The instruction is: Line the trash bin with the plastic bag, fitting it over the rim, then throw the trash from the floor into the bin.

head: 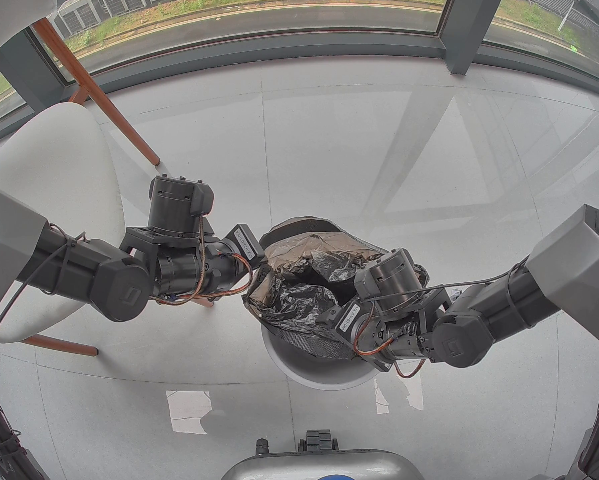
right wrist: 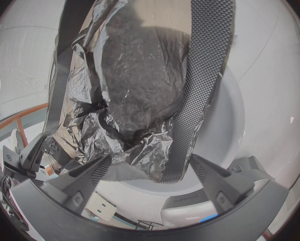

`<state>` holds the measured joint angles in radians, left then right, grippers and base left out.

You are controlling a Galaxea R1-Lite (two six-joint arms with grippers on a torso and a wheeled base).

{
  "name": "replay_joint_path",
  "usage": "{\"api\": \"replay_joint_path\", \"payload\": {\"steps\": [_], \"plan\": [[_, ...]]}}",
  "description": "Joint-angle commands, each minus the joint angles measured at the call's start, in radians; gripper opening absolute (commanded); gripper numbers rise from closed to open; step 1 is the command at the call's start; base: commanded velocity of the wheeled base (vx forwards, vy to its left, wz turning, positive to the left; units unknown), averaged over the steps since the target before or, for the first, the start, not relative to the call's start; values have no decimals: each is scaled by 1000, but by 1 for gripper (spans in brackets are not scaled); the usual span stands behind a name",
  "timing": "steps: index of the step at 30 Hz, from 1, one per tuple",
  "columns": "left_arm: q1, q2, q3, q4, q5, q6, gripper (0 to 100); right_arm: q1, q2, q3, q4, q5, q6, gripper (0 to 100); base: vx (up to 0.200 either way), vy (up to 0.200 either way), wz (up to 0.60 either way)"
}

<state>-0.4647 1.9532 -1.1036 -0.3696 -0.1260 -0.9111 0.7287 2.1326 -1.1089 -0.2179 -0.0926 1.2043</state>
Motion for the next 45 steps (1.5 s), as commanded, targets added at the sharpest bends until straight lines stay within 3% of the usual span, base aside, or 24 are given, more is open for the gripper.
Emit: {"api": "replay_joint_path", "payload": {"steps": [1, 15, 26, 31, 34, 36, 45], "plan": [[0, 0, 1, -2, 0, -2, 0, -12, 12, -12, 2, 1, -2, 0, 0, 0, 0], [0, -2, 2, 1, 0, 0, 0, 0, -52, -2, 35, 13, -2, 0, 0, 0, 0], [-31, -45, 64, 129, -7, 12, 0, 18, -183, 32, 321, 131, -11, 0, 0, 0, 0], [-45, -46, 126, 127, -6, 55, 0, 46, -175, 86, 361, 142, -83, 0, 0, 0, 0], [-48, -45, 143, 126, -3, 81, 0, 66, -155, 178, 342, 129, -227, 0, 0, 0, 0], [-48, -45, 143, 126, -1, 83, 0, 80, -138, 187, 341, 114, -272, 0, 0, 0, 0], [-42, -54, 171, 126, 0, 84, 0, 113, -86, 184, 339, 70, -285, 0, 0, 0, 0]]}}
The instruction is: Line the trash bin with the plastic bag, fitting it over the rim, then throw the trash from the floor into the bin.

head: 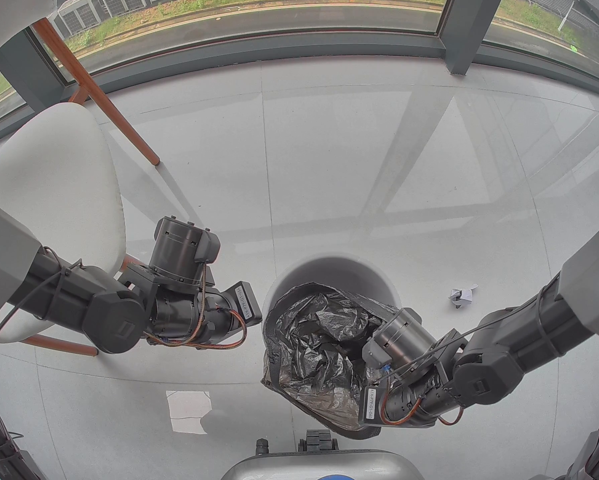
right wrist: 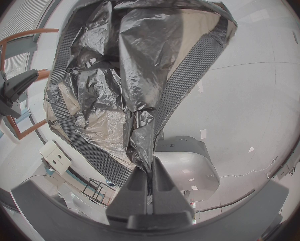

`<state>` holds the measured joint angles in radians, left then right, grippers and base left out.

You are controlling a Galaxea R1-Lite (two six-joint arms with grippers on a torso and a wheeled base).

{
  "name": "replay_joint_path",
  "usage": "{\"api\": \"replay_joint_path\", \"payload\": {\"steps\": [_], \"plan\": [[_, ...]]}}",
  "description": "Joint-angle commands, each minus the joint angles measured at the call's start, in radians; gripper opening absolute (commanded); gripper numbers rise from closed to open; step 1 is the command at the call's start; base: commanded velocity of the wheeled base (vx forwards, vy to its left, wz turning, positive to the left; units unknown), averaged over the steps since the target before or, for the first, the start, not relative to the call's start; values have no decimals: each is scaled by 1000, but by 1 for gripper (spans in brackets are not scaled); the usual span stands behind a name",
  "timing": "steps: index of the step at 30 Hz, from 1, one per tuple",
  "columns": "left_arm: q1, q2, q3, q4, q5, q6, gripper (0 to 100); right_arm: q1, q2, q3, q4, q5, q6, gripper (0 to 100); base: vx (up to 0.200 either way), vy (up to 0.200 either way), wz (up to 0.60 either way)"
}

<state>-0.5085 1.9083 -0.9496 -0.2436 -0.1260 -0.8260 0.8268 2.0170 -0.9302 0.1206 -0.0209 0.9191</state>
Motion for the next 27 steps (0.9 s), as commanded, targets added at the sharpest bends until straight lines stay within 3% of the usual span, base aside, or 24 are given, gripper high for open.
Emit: {"api": "replay_joint_path", "payload": {"steps": [1, 9, 19, 27], "plan": [[1, -12, 18, 0, -1, -2, 0, 20, 32, 5, 1, -4, 0, 0, 0, 0, 0], [-7, -35, 38, 0, -7, -2, 0, 21, 69, -30, 1, -13, 0, 0, 0, 0, 0], [-136, -75, 192, -3, -1, -2, 0, 14, 106, -19, -93, -34, 0, 0, 0, 0, 0], [-136, -69, 192, -5, 0, -2, 0, 12, 94, 4, -95, -34, 0, 0, 0, 0, 0]]}}
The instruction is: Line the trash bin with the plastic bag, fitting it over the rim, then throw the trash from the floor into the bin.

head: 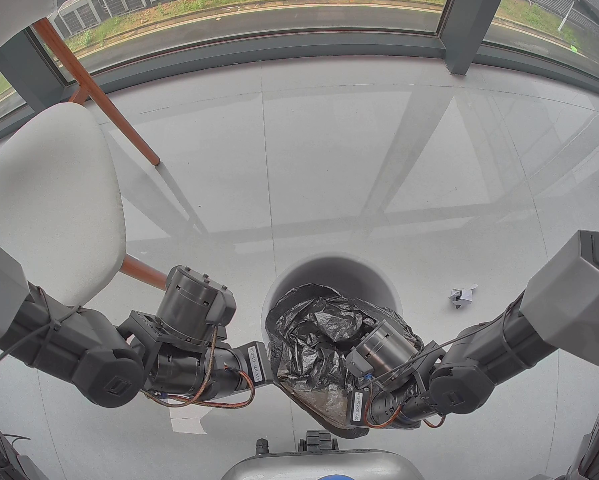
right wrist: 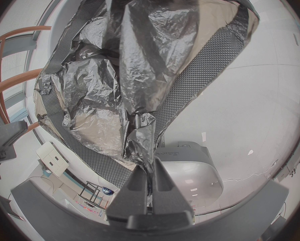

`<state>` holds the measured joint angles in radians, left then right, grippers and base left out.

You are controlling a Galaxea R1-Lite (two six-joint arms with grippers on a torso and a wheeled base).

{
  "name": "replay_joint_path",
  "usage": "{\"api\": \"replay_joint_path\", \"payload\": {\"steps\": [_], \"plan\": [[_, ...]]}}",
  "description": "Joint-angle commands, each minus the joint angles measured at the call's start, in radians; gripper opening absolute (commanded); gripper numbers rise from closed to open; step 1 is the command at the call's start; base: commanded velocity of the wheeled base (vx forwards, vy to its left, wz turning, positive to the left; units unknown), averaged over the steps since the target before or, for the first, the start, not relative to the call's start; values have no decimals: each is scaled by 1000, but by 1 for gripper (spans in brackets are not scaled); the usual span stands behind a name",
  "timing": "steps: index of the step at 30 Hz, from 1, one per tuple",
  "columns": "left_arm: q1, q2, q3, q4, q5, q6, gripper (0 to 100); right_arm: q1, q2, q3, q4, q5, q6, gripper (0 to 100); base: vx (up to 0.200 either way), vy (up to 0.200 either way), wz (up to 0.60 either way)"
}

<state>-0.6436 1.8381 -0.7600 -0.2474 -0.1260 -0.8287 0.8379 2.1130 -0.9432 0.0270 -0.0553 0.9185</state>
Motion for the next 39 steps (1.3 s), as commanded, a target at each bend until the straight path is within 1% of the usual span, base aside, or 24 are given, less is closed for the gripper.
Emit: {"api": "replay_joint_path", "payload": {"steps": [1, 7, 15, 19, 20, 23, 29, 32, 33, 34, 36, 37, 38, 39], "plan": [[-2, 1, 2, -1, 0, 0, 0, 3, -2, 23, -2, 0, -1, 0, 0, 0, 0], [-2, 4, 11, -7, -1, -1, 0, 1, -4, 34, -2, 0, 0, 0, 0, 0, 0], [-2, 7, 36, -73, 5, 0, 0, 3, -5, 53, -6, -3, 2, 0, 0, 0, 0], [-18, 6, 71, -90, 3, 5, 0, 4, -2, 50, -6, -6, 2, 0, 0, 0, 0], [-19, 6, 73, -90, 3, 5, 100, 4, -2, 50, -6, -6, 2, 0, 0, 0, 0], [-34, 7, 71, -95, 8, 3, 100, 3, -1, 49, -7, -6, 2, 0, 0, 0, 0], [-33, 46, 71, -102, 12, 5, 100, 3, -4, 52, -7, -6, 3, 0, 0, 0, 0], [-30, 67, 73, -139, 22, 11, 100, 1, -4, 52, -7, -6, 3, 0, 0, 0, 0], [-27, 102, 73, -191, 42, 25, 100, 1, -4, 52, -7, -6, 3, 0, 0, 0, 0], [-27, 104, 73, -196, 43, 26, 100, 1, -4, 50, -7, -6, 3, 0, 0, 0, 0], [-25, 139, 71, -263, 68, 37, 100, 1, -5, 49, -7, -6, 3, 0, 0, 0, 0], [-25, 139, 71, -263, 68, 37, 100, 1, -5, 49, -7, -6, 3, 0, 0, 0, 0], [-27, 153, 73, -296, 69, 39, 0, 0, -5, 47, -7, -6, 3, 0, 0, 0, 0], [-28, 158, 71, -300, 69, 39, 0, -2, -5, 47, -7, -6, 3, 0, 0, 0, 0]]}}
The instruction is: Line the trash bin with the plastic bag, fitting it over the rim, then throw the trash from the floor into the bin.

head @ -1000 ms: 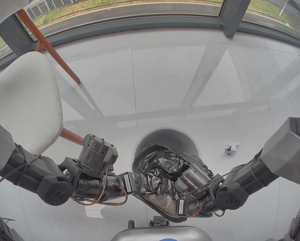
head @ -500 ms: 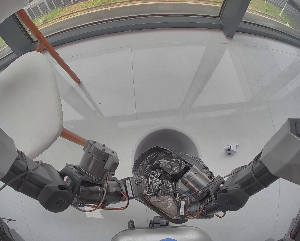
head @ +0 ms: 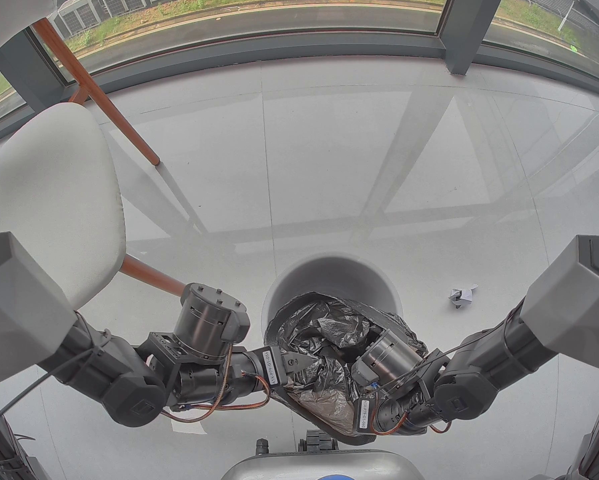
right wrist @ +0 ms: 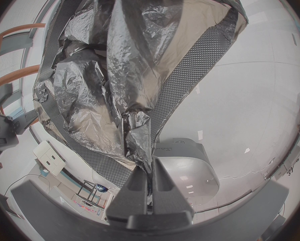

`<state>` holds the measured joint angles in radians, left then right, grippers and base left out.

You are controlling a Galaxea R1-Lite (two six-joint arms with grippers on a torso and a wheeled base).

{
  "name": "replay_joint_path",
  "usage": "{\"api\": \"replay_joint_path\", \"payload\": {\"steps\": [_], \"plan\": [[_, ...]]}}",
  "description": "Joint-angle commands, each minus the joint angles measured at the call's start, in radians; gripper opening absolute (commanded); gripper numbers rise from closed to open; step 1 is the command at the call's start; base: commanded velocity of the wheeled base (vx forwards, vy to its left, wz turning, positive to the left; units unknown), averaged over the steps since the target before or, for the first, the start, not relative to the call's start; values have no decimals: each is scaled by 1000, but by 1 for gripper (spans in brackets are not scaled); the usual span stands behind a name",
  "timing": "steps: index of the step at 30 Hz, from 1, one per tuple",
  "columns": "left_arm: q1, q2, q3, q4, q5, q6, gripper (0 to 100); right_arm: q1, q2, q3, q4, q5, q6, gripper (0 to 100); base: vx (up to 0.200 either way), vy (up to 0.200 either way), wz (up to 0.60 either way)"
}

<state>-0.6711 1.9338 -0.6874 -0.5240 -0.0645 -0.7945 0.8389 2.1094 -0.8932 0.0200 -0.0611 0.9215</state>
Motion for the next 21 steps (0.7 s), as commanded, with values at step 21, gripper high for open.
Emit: {"api": "replay_joint_path", "payload": {"steps": [21], "plan": [[10, 56, 126, -28, 14, 4, 0, -4, 11, 0, -2, -2, 0, 0, 0, 0, 0]]}}
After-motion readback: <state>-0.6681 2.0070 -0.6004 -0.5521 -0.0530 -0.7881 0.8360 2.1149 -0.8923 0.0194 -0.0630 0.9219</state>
